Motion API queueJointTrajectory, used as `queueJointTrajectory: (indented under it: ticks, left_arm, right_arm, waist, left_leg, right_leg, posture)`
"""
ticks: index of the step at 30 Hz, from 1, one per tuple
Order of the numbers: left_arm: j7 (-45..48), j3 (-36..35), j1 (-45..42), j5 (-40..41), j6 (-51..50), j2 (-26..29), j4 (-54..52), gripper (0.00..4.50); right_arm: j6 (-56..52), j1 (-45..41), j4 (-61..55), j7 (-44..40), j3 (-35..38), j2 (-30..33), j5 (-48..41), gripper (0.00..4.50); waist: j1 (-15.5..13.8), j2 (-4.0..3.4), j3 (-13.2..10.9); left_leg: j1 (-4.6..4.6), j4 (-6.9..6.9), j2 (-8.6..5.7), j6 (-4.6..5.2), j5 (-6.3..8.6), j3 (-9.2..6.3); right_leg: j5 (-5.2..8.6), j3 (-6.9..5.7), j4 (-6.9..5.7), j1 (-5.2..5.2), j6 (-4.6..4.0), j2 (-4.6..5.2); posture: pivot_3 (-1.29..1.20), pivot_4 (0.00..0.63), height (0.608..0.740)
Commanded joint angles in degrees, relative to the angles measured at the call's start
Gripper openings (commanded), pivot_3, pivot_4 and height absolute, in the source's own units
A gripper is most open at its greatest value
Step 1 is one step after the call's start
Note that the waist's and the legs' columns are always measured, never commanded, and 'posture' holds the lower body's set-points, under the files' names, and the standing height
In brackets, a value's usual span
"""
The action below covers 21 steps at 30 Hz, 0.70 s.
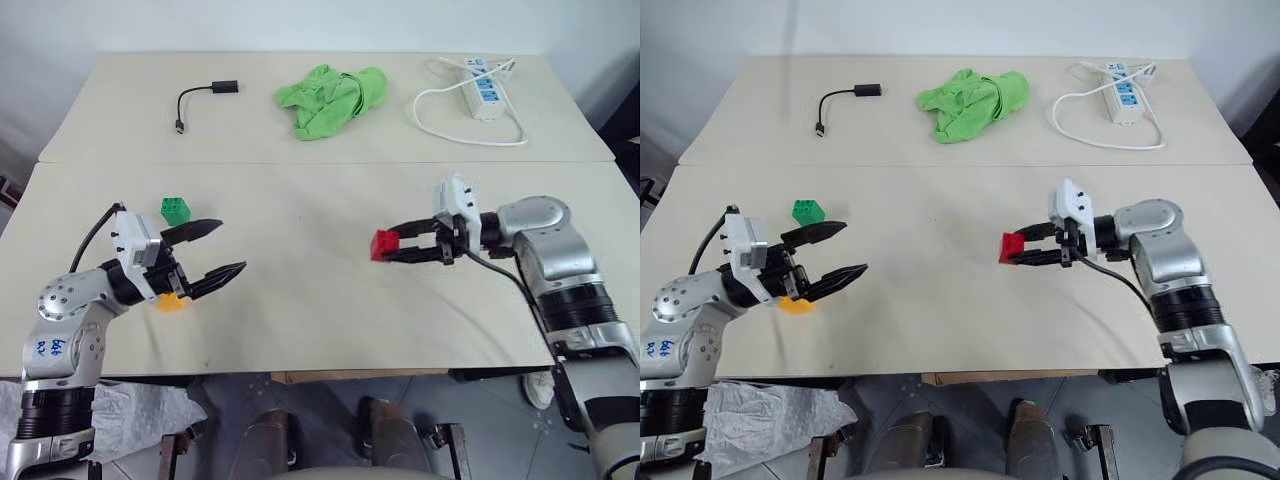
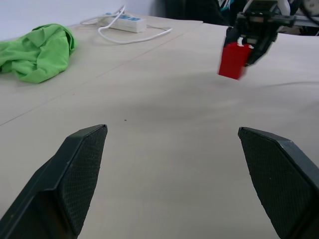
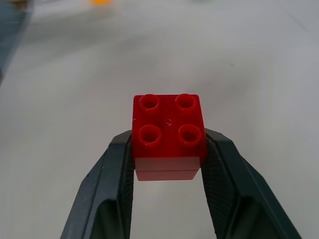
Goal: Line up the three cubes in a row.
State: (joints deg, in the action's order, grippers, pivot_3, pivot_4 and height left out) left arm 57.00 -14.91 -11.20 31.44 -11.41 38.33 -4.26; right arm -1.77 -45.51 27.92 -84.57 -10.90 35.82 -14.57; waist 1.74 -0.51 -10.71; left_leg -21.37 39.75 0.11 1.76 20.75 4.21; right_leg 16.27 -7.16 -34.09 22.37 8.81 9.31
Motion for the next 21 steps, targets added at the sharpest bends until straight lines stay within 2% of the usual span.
queueJointTrajectory:
  ticks: [1, 7, 13, 16, 19, 21]
  left_arm:
    - [-0.2, -1.7, 1.1, 1.5, -0.5, 0.6, -3.3, 4.50]
    - [2.3, -2.5, 3.3, 3.2, -2.3, 2.1, -5.2, 4.50]
    - [4.7, -2.3, 4.0, 2.3, -1.5, 4.2, -4.3, 4.50]
    - [4.3, -4.4, 5.7, 0.2, 1.4, 4.9, -3.2, 4.50]
    - [3.7, -8.6, 8.7, 0.9, 2.4, 5.6, -3.0, 4.50]
    - [1.7, -14.1, 11.3, 1.7, 2.8, 5.5, -2.2, 4.50]
  right_arm:
    - [11.3, -2.9, 9.0, -1.6, -0.9, -1.4, 4.4, 1.47]
    - [16.0, -5.6, 19.2, -4.8, -0.9, -3.1, 6.0, 1.47]
    - [16.6, -7.0, 22.1, -5.0, 0.6, -4.4, 5.6, 3.45]
    - [18.2, -6.0, 18.1, -6.4, 4.6, -3.7, 0.9, 4.45]
    - [14.7, -2.4, 10.0, -7.5, 7.7, -3.0, -5.7, 4.48]
    - [13.4, 3.4, 2.0, -7.9, 7.9, -0.9, -11.5, 4.48]
  waist:
    - [0.0, 0.01, 0.0]
    - [0.0, 0.01, 0.0]
    - [0.0, 0.00, 0.0]
    - [0.0, -0.01, 0.0]
    - [0.0, -0.01, 0.0]
    - [-0.1, 0.00, 0.0]
  left_leg:
    - [-0.01, 0.00, 0.00, 0.00, 0.00, 0.00]
    - [-0.05, 0.06, 0.02, 0.00, 0.00, -0.13]
    - [-0.05, 0.08, 0.04, -0.01, 0.00, -0.14]
    - [-0.05, 0.09, 0.05, -0.01, 0.00, -0.15]
    - [-0.05, 0.08, 0.15, -0.01, 0.00, -0.18]
    - [-0.05, 0.05, 0.35, -0.02, 0.01, -0.19]
  right_leg:
    - [0.00, 0.00, 0.01, 0.01, 0.00, 0.00]
    - [0.00, -0.04, -0.01, -0.02, 0.00, 0.01]
    - [0.00, -0.05, -0.01, -0.03, -0.01, 0.00]
    - [0.00, -0.05, -0.02, -0.03, -0.01, 0.00]
    - [0.01, -0.07, -0.01, -0.02, -0.01, 0.00]
    - [0.01, -0.12, 0.01, -0.03, -0.02, 0.00]
  posture:
    - [0.00, 0.150, 0.740]
    - [0.00, 0.150, 0.740]
    - [0.00, 0.150, 0.740]
    - [0.00, 0.150, 0.740]
    - [0.00, 0.150, 0.740]
    - [0.00, 0.150, 0.740]
